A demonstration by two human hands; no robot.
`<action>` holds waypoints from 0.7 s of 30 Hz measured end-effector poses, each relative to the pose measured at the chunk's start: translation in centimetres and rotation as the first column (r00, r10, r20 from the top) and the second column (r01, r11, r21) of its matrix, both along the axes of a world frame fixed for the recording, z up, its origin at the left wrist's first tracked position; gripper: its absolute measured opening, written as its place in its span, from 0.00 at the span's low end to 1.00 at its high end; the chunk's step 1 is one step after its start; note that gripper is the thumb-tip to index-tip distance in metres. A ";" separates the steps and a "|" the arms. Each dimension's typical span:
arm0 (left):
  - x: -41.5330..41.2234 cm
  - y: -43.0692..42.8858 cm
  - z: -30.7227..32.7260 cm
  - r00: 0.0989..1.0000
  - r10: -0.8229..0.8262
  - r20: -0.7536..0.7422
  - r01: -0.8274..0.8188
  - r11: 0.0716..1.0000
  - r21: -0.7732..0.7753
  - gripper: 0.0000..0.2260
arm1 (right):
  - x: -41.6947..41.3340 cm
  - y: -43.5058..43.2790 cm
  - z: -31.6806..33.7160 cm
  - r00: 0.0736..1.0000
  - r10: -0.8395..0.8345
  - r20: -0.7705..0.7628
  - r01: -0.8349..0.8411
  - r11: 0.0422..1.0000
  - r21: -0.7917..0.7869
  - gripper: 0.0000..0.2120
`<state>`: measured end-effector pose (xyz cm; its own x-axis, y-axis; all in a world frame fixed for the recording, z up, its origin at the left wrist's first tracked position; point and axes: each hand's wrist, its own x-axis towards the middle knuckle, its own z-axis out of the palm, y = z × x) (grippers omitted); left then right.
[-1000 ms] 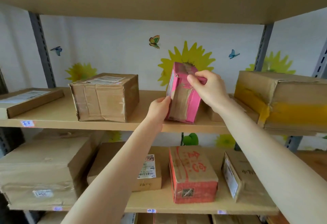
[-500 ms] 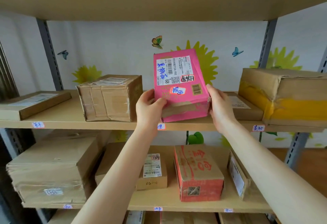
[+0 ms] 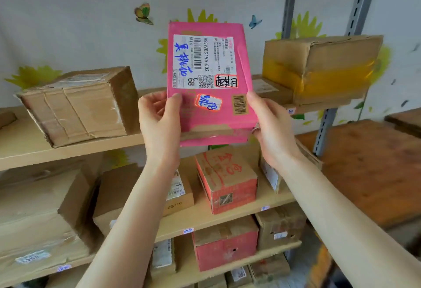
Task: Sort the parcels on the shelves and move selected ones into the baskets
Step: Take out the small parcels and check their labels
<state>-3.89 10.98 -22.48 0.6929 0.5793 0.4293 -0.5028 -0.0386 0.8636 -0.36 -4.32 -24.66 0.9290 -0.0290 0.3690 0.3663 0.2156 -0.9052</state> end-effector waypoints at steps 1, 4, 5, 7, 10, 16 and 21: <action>-0.3 -1.0 -0.7 1.000 -0.031 0.001 0.031 0.999 0.010 0.04 | -0.9 -1.1 -0.7 1.000 -0.030 0.002 0.030 1.000 -0.003 0.13; -1.2 -4.8 -3.3 0.990 -0.142 -0.025 0.143 0.989 0.040 0.02 | -3.9 -5.1 -3.7 0.990 -0.140 -0.019 0.140 0.990 -0.001 0.10; -1.6 -6.5 -4.4 0.983 -0.179 -0.037 0.181 0.982 0.051 0.03 | -5.0 -6.9 -4.8 0.982 -0.186 -0.041 0.187 0.982 0.011 0.12; -2.5 -10.5 -6.6 0.961 -0.267 -0.071 0.272 0.960 0.062 0.05 | -7.4 -10.8 -7.1 0.958 -0.270 -0.097 0.275 0.961 0.035 0.16; -4.4 -17.2 -10.3 0.898 -0.411 -0.159 0.428 0.899 0.093 0.06 | -11.6 -17.1 -10.8 0.894 -0.407 -0.187 0.421 0.906 0.040 0.13; -9.6 -33.6 -17.7 0.709 -0.590 -0.385 0.669 0.736 0.104 0.03 | -21.7 -31.4 -18.0 0.689 -0.619 -0.376 0.667 0.745 -0.004 0.08; -15.4 -46.4 -23.4 0.519 -0.650 -0.555 0.819 0.563 0.108 0.06 | -29.9 -42.7 -23.7 0.484 -0.710 -0.511 0.787 0.609 -0.100 0.07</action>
<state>-19.26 -35.43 -45.83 0.9387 -0.3433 0.0316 -0.0831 -0.1364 0.9872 -30.29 -47.00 -48.31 0.5684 -0.8076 -0.1572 0.0005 0.1914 -0.9815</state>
